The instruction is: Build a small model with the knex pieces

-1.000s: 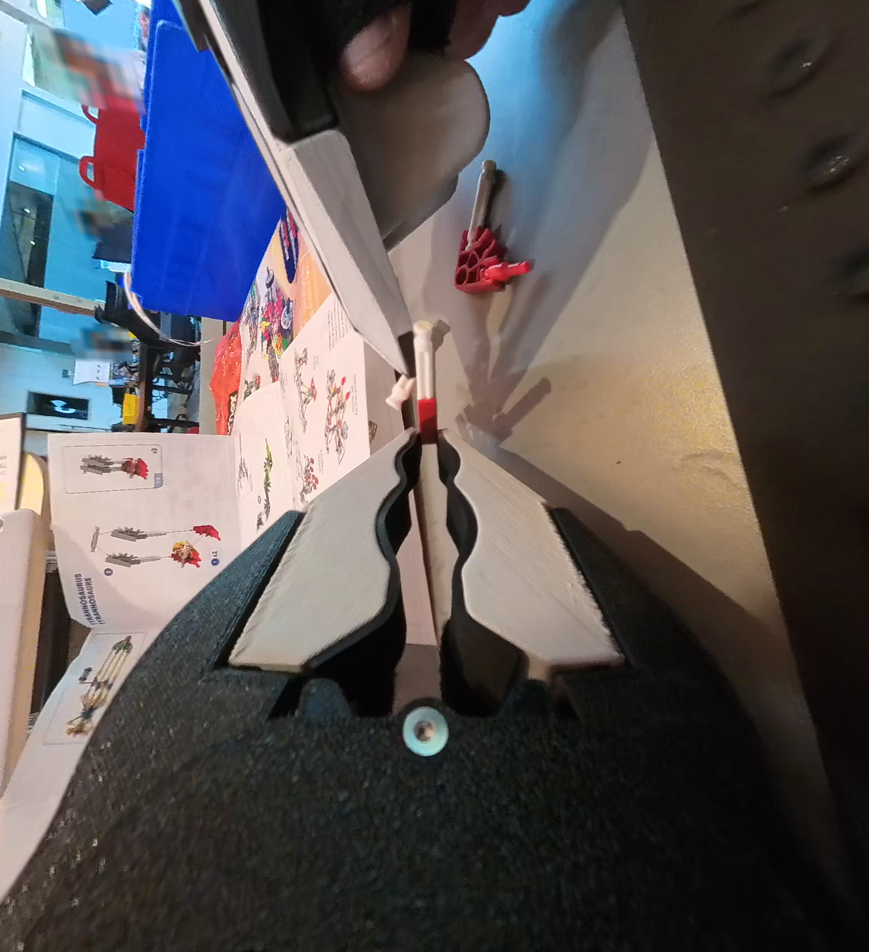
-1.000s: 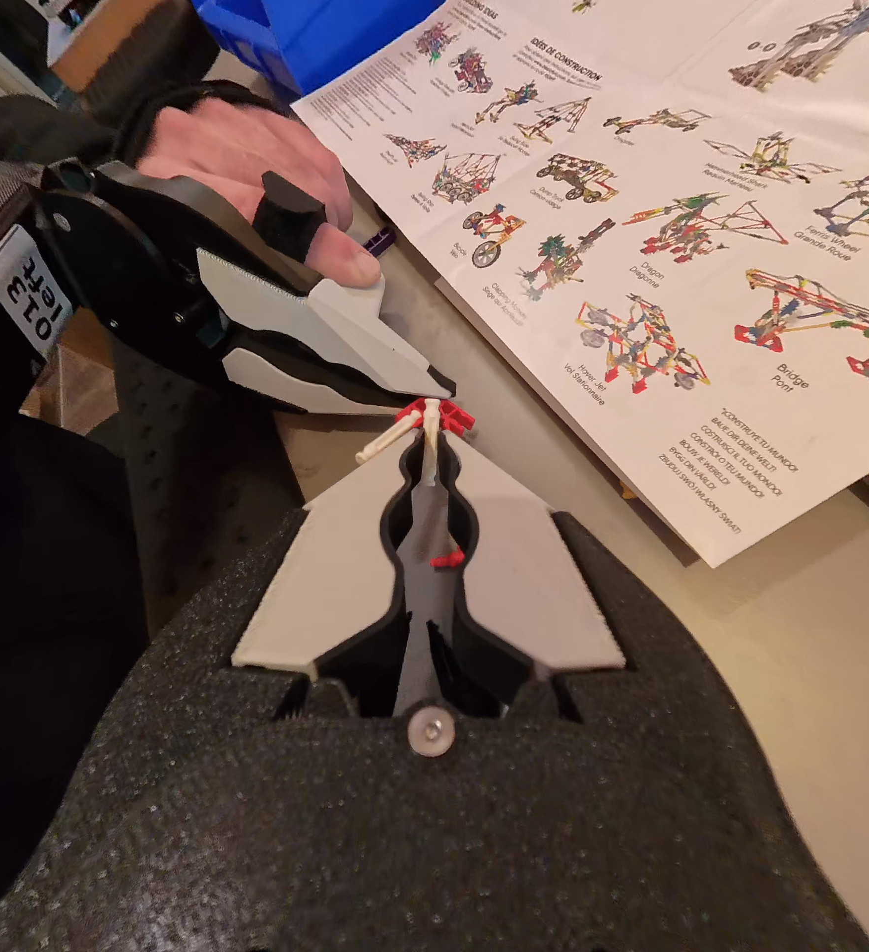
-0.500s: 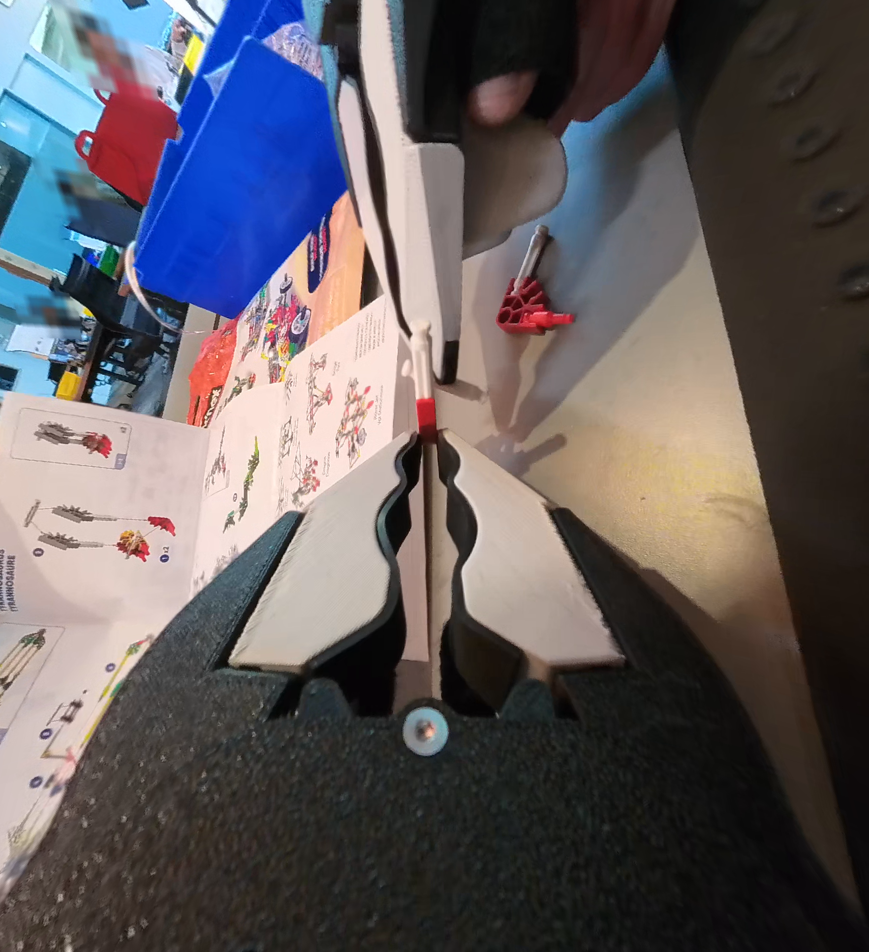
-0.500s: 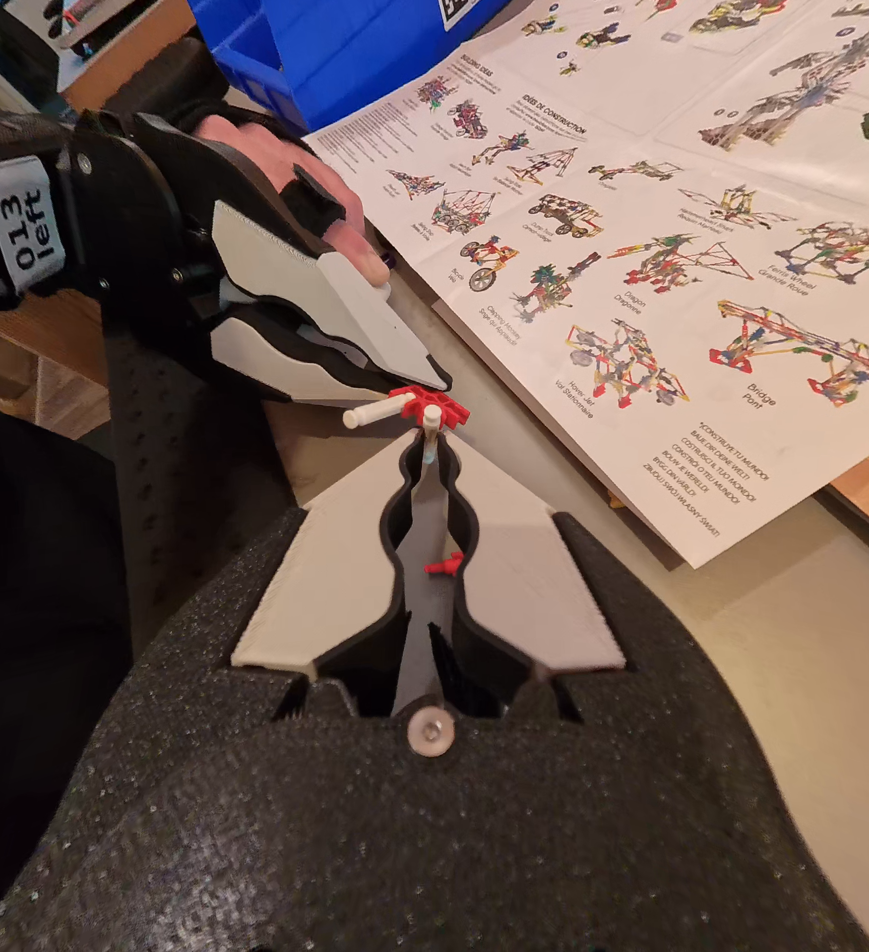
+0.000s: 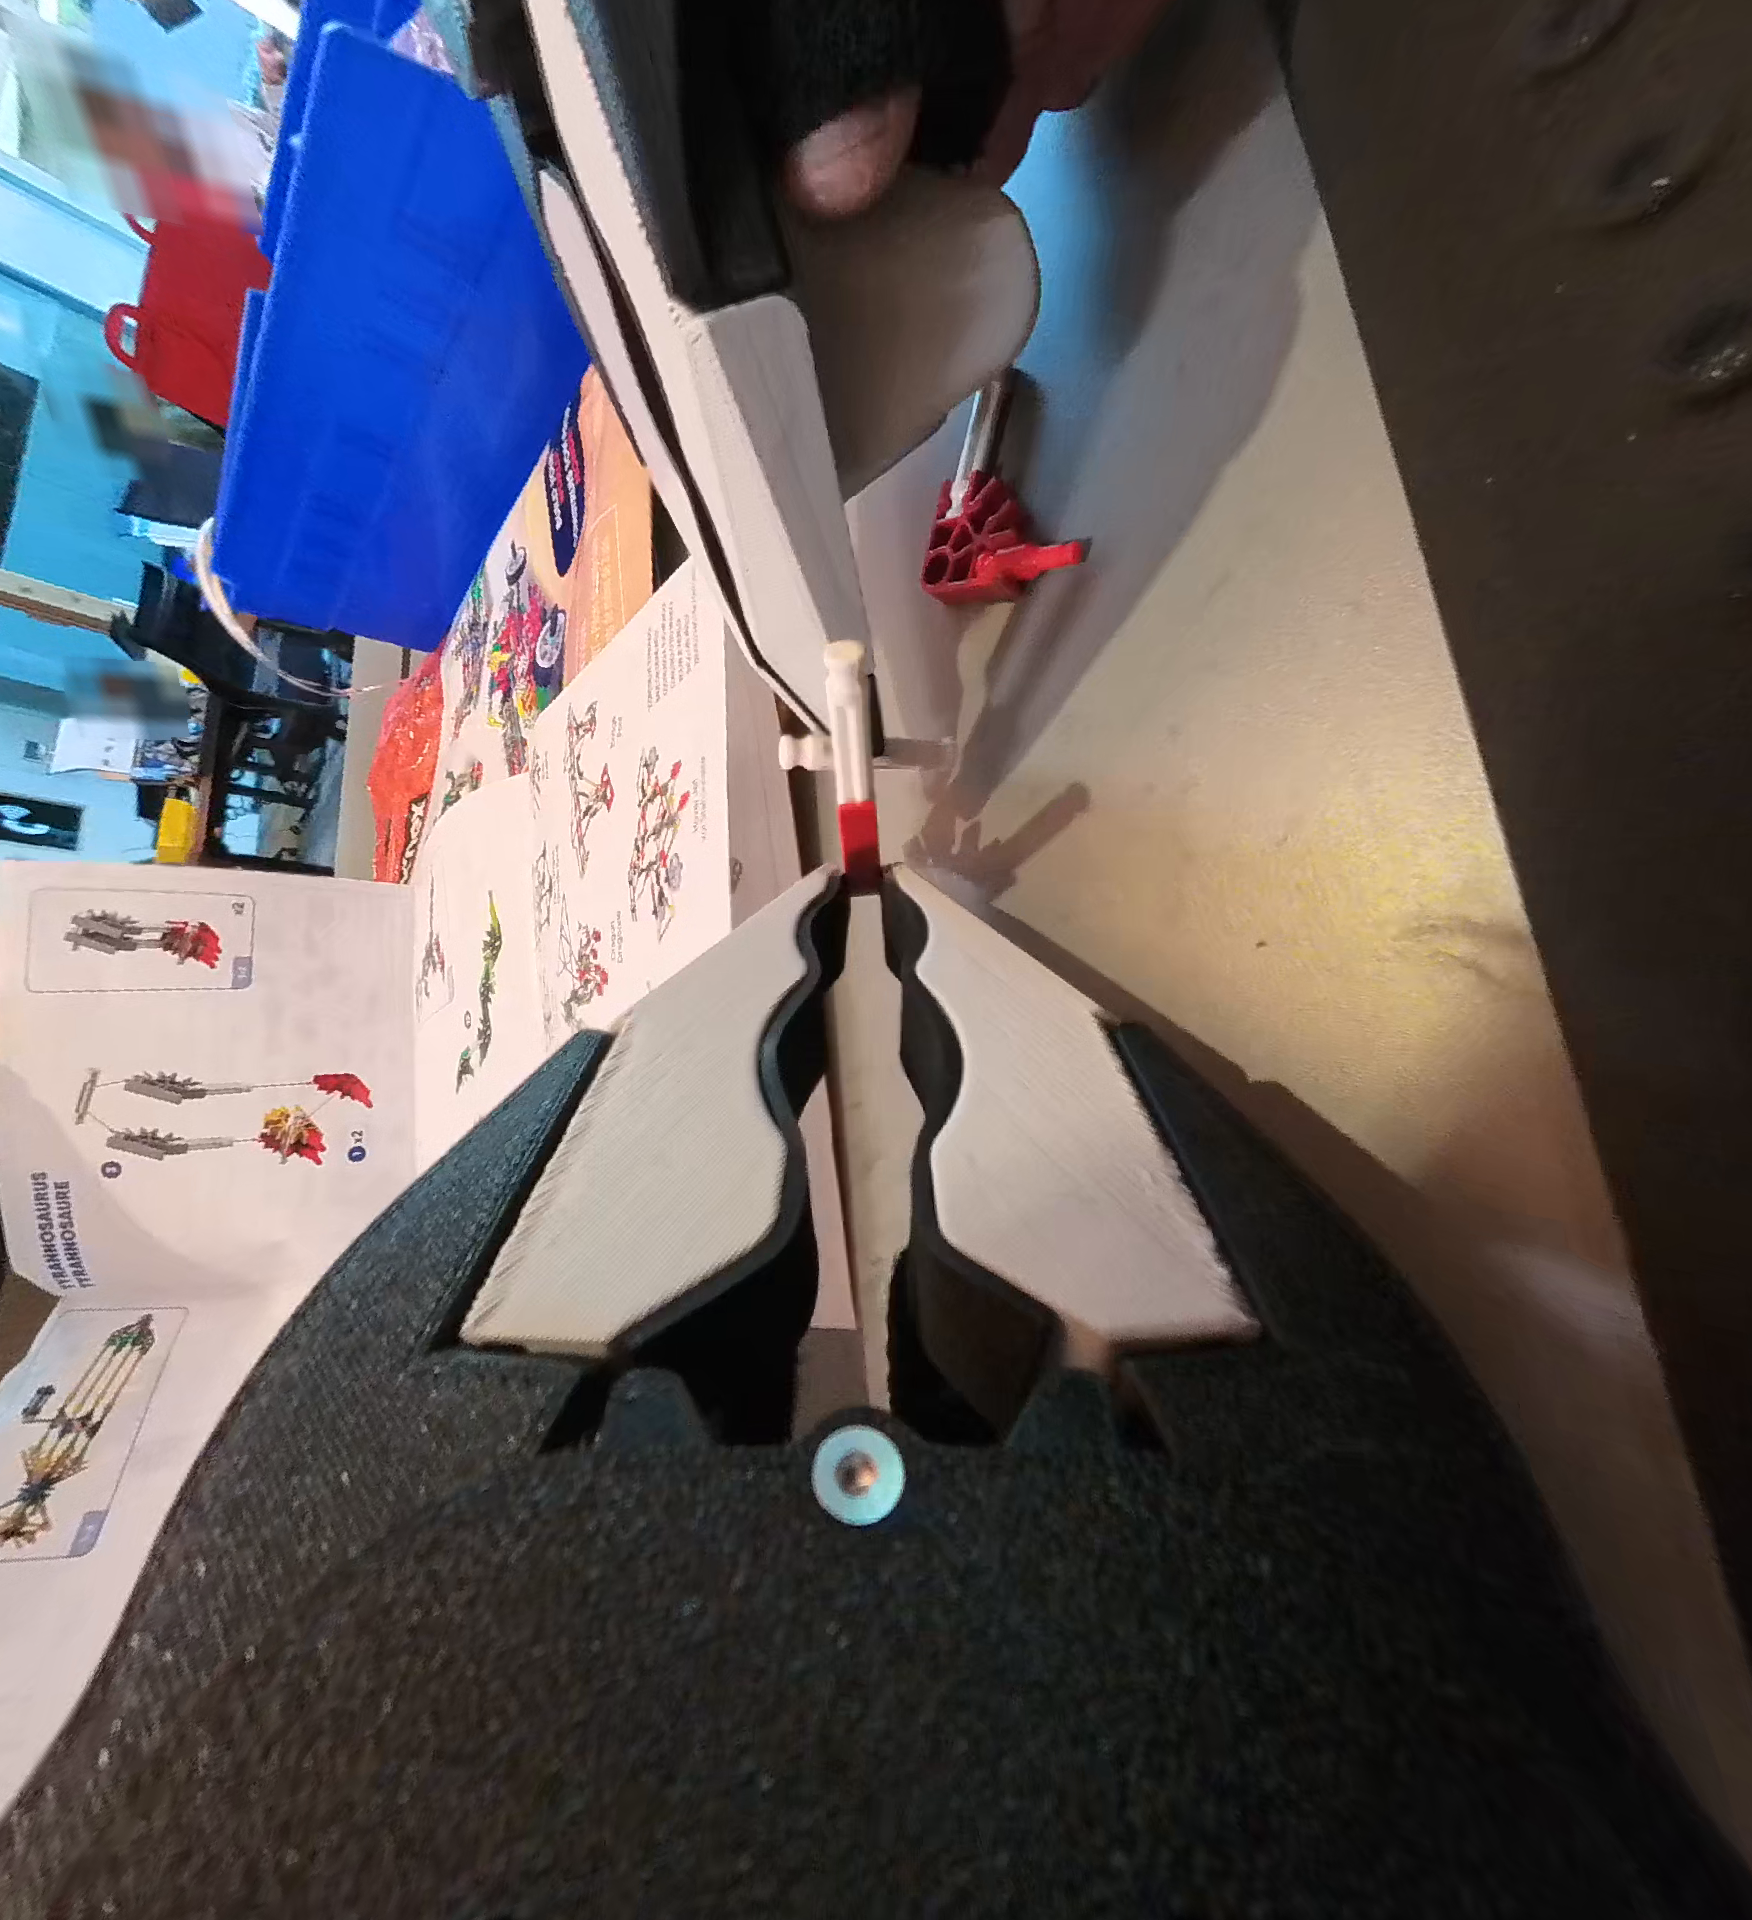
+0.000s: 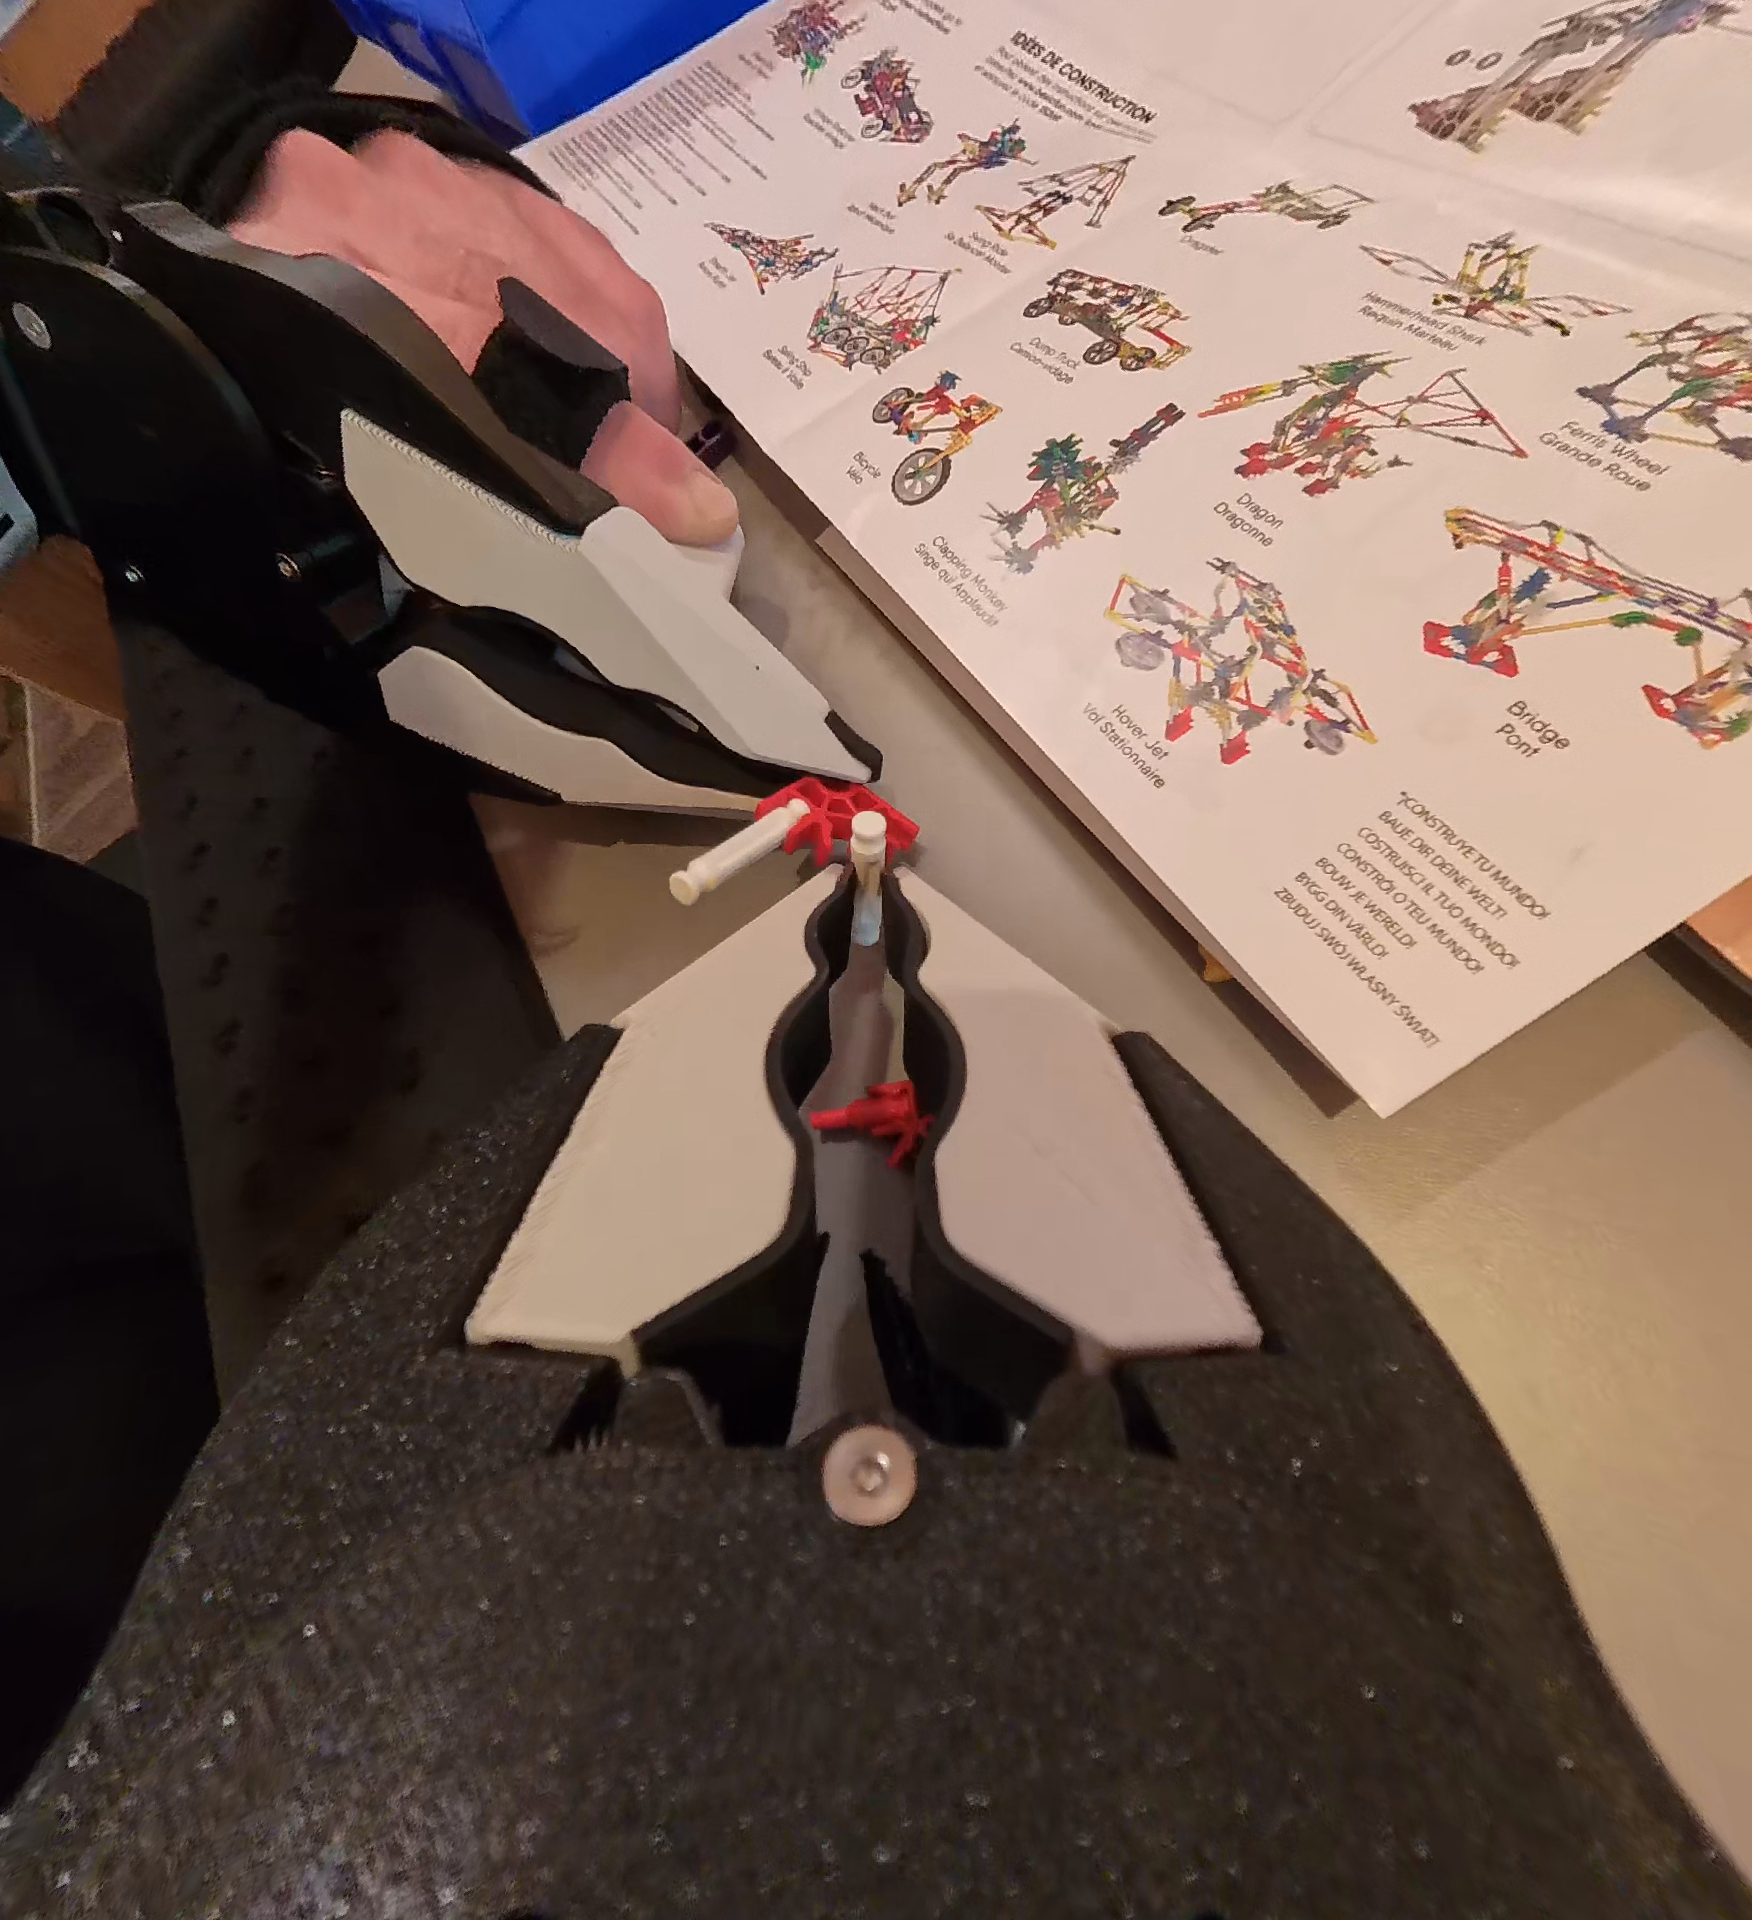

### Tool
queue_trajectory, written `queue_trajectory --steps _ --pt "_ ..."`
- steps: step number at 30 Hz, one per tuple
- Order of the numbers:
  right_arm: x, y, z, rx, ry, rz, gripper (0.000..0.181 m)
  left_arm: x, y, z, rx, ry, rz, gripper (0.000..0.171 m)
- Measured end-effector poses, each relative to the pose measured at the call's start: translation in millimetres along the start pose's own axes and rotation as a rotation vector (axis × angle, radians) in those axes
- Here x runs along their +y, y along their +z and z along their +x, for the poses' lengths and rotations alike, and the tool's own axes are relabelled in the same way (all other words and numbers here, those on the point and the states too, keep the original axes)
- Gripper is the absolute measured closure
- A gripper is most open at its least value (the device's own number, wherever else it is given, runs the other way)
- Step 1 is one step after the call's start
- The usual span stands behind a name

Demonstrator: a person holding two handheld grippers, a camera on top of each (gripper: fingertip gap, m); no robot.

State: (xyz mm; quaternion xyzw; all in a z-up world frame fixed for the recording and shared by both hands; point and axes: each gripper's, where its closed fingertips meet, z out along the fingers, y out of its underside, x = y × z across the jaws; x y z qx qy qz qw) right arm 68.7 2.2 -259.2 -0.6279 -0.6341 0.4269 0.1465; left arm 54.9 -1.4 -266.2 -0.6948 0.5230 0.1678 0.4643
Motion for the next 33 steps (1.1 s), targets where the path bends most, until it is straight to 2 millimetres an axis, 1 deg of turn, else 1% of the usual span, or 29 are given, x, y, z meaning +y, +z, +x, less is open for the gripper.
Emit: queue_trajectory --steps 2,10,15,21,28,33 --pt "1.7 0.9 0.7 0.01 -0.012 -0.012 0.176 0.6 0.9 1.4 -0.006 0.03 -0.01 0.169" --pt "4.3 1.2 -1.7 0.011 -0.056 -0.029 0.176 1.4 2.8 1.2 -0.016 0.045 -0.019 0.169" --pt "1.2 -1.1 -2.1 0.013 -0.09 0.01 0.176 -0.5 2.1 -1.9 -0.033 0.041 -0.014 0.169" --pt "5.8 3.8 -1.2 0.037 -0.122 -0.03 0.174 -0.7 3.8 -0.7 -0.035 0.059 -0.018 0.169" --pt "8.0 3.9 -0.7 0.073 -0.171 -0.052 0.17 -1.3 5.1 2.1 -0.031 0.082 -0.021 0.169" --pt "8.0 3.2 -0.6 0.088 -0.198 -0.08 0.18 -1.4 4.3 1.8 -0.032 0.103 -0.017 0.169"
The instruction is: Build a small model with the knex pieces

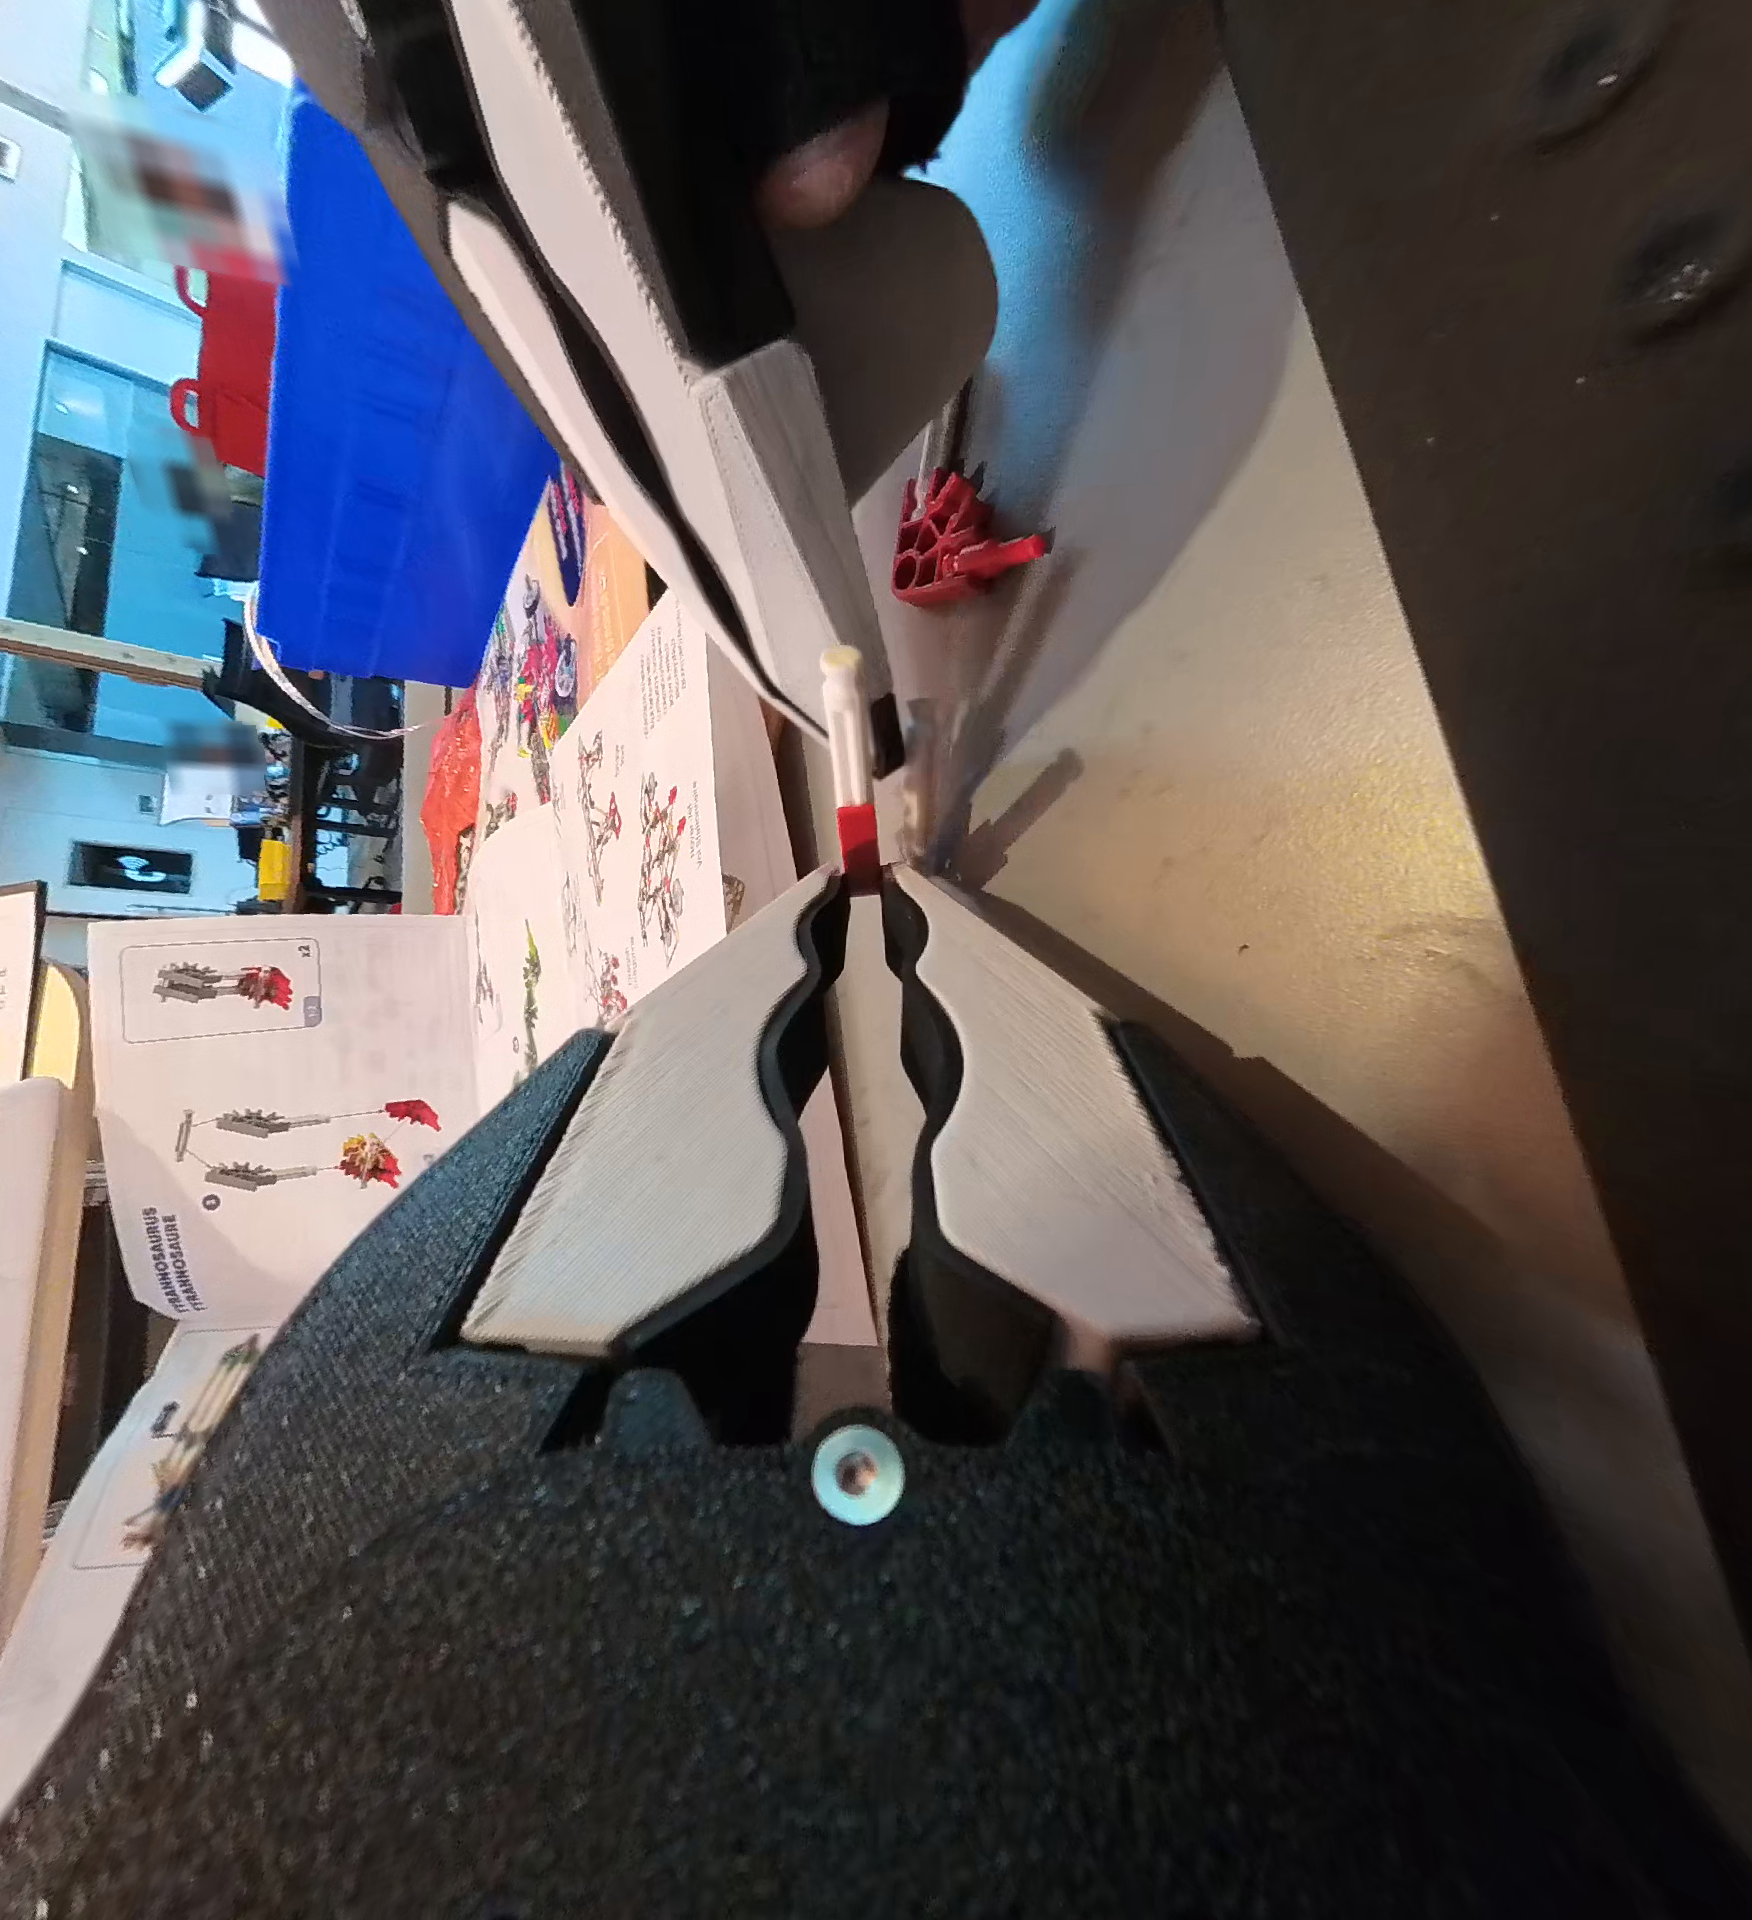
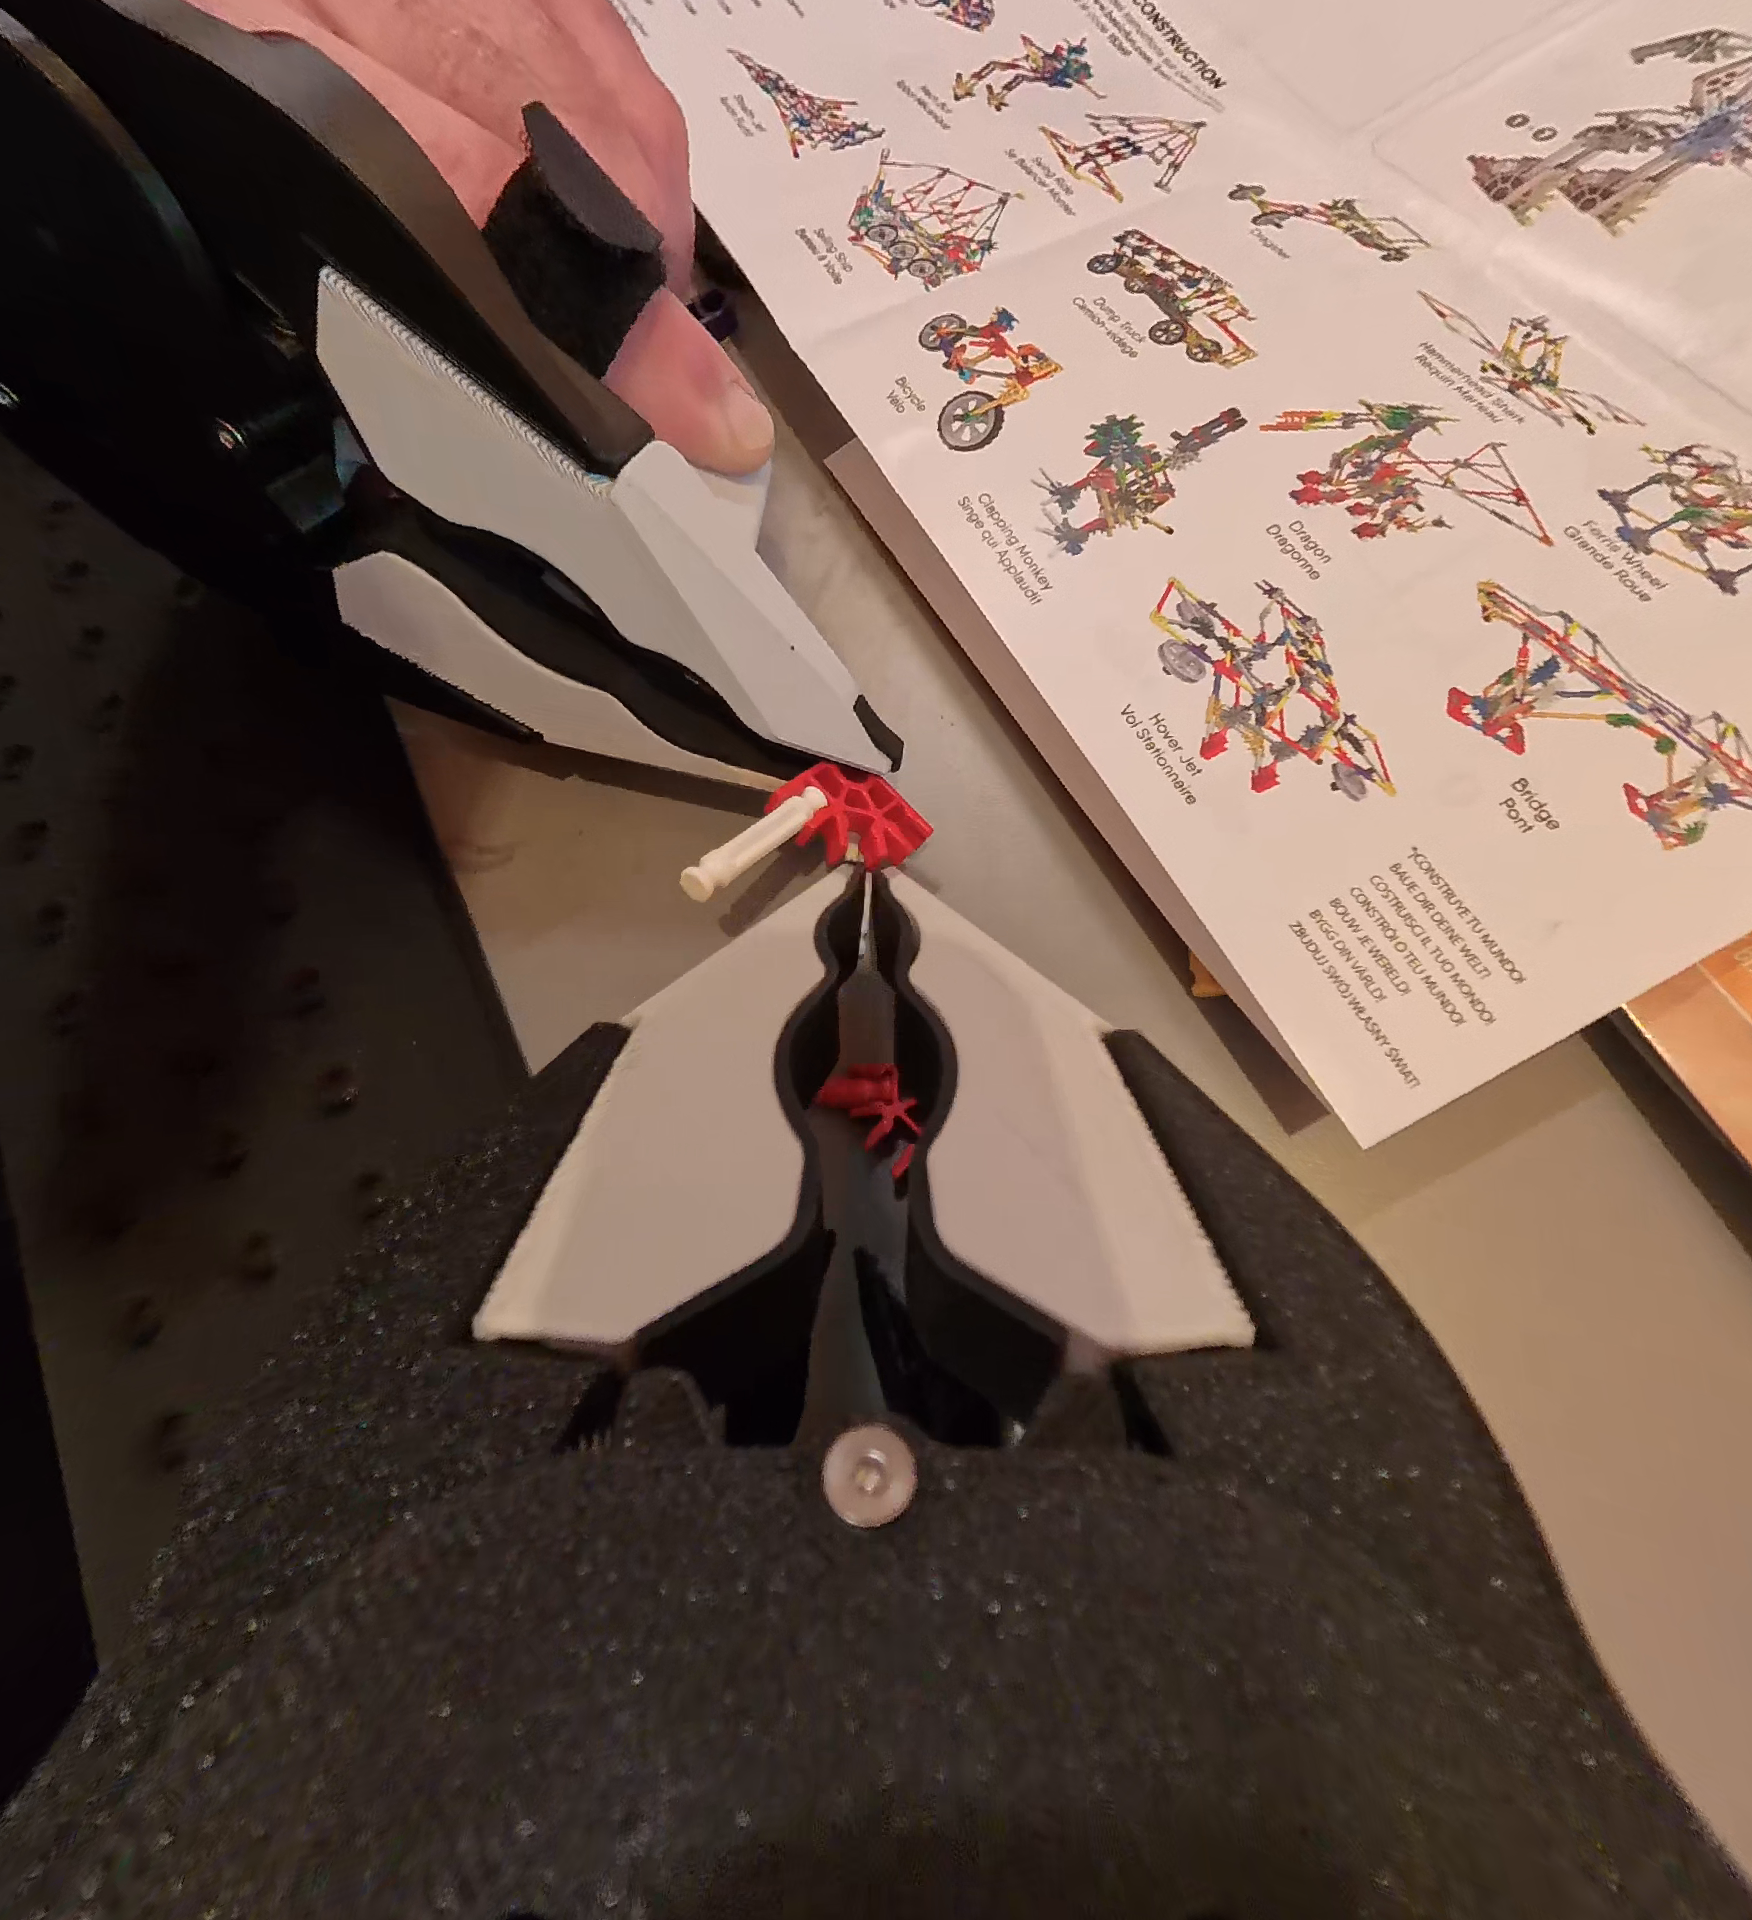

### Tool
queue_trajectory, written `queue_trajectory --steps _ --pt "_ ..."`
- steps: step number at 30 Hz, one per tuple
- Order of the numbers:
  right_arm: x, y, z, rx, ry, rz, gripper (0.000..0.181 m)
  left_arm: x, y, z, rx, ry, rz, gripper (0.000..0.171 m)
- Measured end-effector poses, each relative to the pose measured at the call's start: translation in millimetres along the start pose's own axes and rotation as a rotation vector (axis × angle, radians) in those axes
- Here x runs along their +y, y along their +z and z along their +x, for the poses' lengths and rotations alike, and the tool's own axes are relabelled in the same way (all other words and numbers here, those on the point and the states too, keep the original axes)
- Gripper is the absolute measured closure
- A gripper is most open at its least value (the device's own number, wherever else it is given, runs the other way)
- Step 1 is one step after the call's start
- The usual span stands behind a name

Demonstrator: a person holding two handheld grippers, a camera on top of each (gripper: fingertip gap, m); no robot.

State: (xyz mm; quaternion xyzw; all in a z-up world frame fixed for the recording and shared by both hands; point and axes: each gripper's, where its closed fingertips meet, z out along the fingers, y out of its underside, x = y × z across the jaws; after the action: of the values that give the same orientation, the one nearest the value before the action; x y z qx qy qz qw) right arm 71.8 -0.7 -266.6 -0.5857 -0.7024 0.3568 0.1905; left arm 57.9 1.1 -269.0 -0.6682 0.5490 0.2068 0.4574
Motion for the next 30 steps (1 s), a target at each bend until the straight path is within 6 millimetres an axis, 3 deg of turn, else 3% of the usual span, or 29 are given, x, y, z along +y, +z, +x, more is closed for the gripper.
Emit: queue_trajectory --steps 5,8,14,20,24,30 --pt "-1.3 -7.1 3.0 0.029 -0.043 -0.044 0.181 0.6 0.0 0.3 -0.005 0.028 -0.005 0.169" --pt "-2.1 -11.9 3.6 0.045 -0.068 -0.058 0.172 3.7 -1.2 0.2 0.003 0.052 -0.008 0.169" --pt "2.3 5.7 -1.5 0.087 -0.134 -0.127 0.165 19.2 -6.4 -2.5 0.021 0.069 -0.047 0.169" --pt "2.1 14.0 -6.5 0.088 -0.159 -0.147 0.176 26.2 -12.6 -1.5 0.026 0.048 -0.063 0.169" --pt "1.1 5.6 -4.0 0.089 -0.103 -0.111 0.177 27.6 -17.0 -4.5 0.033 -0.086 -0.057 0.169" --pt "-17.0 -12.1 -3.0 0.082 0.041 0.043 0.177 17.6 -18.8 -13.9 0.076 -0.371 0.002 0.169"
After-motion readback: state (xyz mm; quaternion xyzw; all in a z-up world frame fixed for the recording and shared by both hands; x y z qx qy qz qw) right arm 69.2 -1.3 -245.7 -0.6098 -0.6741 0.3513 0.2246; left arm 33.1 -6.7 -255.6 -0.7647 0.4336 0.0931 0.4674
